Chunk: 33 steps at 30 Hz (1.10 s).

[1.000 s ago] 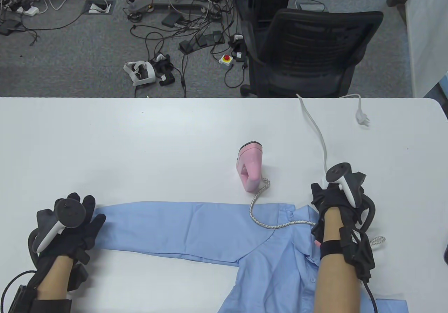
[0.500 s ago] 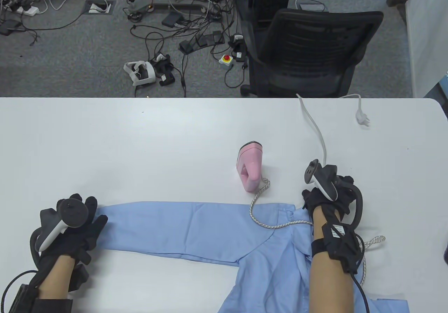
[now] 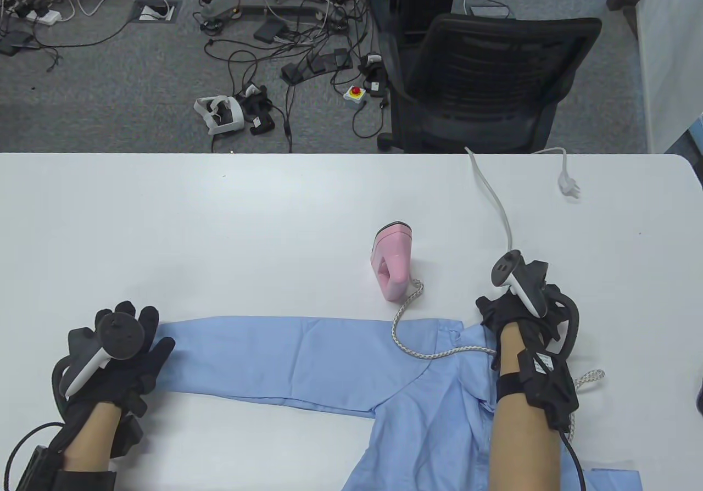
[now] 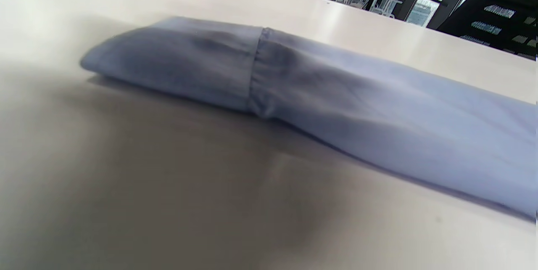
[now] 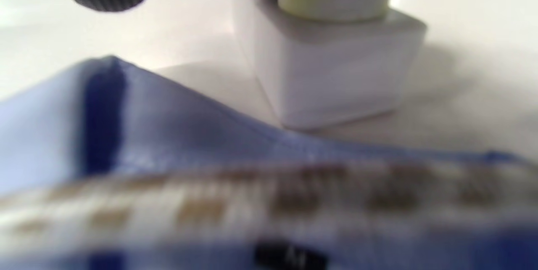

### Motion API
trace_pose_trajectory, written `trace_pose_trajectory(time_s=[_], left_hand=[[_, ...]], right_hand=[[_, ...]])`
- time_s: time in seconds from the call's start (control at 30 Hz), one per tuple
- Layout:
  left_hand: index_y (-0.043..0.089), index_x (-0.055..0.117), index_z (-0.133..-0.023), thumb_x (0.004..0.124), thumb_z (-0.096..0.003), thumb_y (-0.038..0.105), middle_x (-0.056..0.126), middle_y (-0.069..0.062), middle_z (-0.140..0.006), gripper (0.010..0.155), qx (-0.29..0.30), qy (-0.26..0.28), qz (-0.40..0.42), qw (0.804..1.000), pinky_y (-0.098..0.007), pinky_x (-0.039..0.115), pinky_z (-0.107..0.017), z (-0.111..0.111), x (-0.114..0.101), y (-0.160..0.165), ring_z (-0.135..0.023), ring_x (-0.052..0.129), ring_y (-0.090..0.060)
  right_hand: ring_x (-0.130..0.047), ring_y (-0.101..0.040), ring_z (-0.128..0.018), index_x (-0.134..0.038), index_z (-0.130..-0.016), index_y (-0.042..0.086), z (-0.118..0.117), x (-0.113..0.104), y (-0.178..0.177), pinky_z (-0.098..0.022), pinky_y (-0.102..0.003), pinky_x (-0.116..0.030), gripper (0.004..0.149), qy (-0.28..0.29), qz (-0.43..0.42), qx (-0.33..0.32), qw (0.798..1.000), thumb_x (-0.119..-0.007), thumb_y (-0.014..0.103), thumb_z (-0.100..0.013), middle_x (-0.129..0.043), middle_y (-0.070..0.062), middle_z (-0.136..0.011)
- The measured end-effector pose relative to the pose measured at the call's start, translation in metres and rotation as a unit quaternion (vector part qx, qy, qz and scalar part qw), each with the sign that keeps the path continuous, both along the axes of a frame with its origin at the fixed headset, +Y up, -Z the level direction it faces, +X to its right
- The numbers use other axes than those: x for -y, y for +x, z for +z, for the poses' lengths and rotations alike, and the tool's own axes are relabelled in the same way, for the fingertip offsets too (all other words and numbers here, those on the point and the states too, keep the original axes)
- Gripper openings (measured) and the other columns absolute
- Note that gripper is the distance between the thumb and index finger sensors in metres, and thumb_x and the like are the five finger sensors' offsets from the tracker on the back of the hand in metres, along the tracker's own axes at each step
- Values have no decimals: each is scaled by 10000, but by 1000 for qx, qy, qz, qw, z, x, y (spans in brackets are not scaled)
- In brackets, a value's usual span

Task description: Iron long-sleeve shirt with electric iron on table

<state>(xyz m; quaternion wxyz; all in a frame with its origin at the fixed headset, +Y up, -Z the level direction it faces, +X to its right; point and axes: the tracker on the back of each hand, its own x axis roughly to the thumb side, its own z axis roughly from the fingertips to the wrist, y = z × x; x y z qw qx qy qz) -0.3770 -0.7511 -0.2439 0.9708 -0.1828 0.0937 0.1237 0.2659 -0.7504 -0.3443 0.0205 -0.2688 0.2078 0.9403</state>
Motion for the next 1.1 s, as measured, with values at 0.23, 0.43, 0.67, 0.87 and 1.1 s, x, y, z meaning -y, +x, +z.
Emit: trace_pose_trajectory(time_s=[0.23, 0.43, 0.67, 0.87, 1.1], left_hand=[[347, 286, -1104, 559, -517, 639, 107, -58, -1221, 711, 54, 92, 34, 994, -669, 39, -665, 5, -13, 22, -1067, 49, -394], [342, 315, -1100, 561, -506, 645, 186, -54, -1233, 711, 115, 166, 47, 978, -677, 95, -694, 13, -25, 46, -1094, 126, -378], [346, 280, -1099, 552, -506, 649, 146, -51, -1227, 719, 153, 186, 35, 970, -676, 93, -698, 22, -31, 64, -1092, 98, -367], [324, 276, -1097, 560, -506, 643, 145, -47, -1225, 730, 175, 178, 30, 968, -675, 97, -700, 25, -25, 79, -1093, 104, -361], [318, 269, -1097, 559, -507, 641, 133, -45, -1221, 732, 176, 177, 23, 968, -672, 90, -699, 25, -25, 78, -1091, 90, -356]], right_hand=[[-146, -411, -992, -299, -997, 242, 27, -63, -22, -677, -630, -326, 862, 184, -49, -34, 981, -593, 676, -313, -155, -53, -1039], [-140, -422, -993, -295, -1004, 252, 64, -97, -77, -677, -639, -317, 868, 259, -97, -130, 952, -592, 687, -314, -151, -61, -1043], [-106, -431, -992, -257, -1011, 290, 93, -77, -126, -676, -651, -290, 874, 268, -143, -195, 932, -579, 710, -315, -95, -66, -1046], [-133, -434, -994, -308, -1013, 271, 95, -40, -143, -666, -664, -295, 915, 286, -187, -229, 911, -556, 756, -279, -142, -70, -1053], [-101, -430, -994, -297, -1017, 262, 103, -24, -132, -667, -671, -277, 930, 272, -140, -246, 920, -528, 772, -275, -105, -62, -1055]])
